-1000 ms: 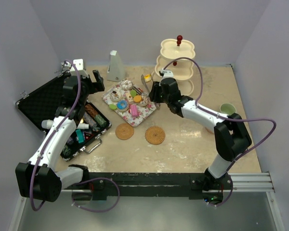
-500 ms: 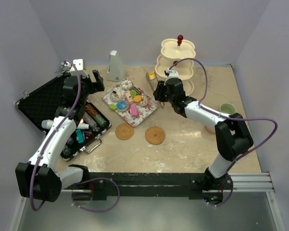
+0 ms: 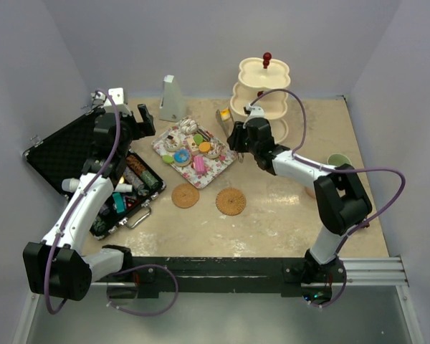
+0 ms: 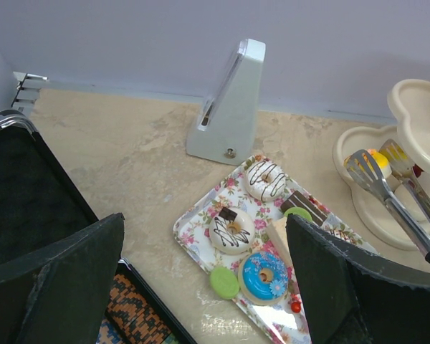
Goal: Serve the afternoon tea
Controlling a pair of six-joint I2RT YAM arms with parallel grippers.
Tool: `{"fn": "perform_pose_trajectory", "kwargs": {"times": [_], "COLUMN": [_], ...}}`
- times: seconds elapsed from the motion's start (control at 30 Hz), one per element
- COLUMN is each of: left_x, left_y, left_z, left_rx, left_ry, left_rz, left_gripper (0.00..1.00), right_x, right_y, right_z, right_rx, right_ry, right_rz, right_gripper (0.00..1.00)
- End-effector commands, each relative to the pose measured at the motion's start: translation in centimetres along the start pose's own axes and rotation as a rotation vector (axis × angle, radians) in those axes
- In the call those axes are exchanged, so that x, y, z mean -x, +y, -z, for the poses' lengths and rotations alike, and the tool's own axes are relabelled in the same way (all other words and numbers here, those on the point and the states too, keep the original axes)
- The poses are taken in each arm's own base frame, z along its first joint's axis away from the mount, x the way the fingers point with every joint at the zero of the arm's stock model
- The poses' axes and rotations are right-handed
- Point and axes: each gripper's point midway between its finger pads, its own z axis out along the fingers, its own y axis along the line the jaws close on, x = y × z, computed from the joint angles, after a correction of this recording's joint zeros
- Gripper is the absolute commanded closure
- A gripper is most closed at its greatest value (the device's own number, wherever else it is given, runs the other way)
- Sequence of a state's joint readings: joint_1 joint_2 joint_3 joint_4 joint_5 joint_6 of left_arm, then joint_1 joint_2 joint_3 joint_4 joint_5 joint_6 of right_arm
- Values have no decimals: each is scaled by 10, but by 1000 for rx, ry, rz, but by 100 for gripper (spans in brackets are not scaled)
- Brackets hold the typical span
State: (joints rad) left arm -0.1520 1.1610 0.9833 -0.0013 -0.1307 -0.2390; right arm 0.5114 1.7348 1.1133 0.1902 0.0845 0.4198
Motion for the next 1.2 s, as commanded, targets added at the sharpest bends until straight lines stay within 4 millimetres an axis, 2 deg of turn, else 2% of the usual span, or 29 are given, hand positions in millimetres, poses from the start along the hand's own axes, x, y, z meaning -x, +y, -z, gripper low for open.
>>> {"fn": "perform_pose_trajectory", "kwargs": {"times": [0.0,0.17,0.37,0.67,0.9,1.17], "left_x": [12,12,12,11,11,11], "left_y": [-1,-1,-2,-1,-1,-2], "left_z": [0,1,1,1,0,0], "left_rx": [-5,-5,-6,-4,-4,-9], "left_ry": [-50,-51,-51,-48,-47,-48], "left_rz": [-13,-15,-13,-15,-15,-14], "left_gripper": [0,0,0,0,0,0], "right_x": [23,20,27,34,39,31], "right_y": [6,-11,-16,-34,-42,-55], "right_z": [0,-4,-5,-13,-21,-31], "right_rx": [23,-8,-11,-66,-96,-137], "right_ry": [-78,-76,-97,-121,-145,-143], "right_rz": [-7,-33,-30,-31,-19,-15], "right_gripper": [81,82,82,82,82,83]}}
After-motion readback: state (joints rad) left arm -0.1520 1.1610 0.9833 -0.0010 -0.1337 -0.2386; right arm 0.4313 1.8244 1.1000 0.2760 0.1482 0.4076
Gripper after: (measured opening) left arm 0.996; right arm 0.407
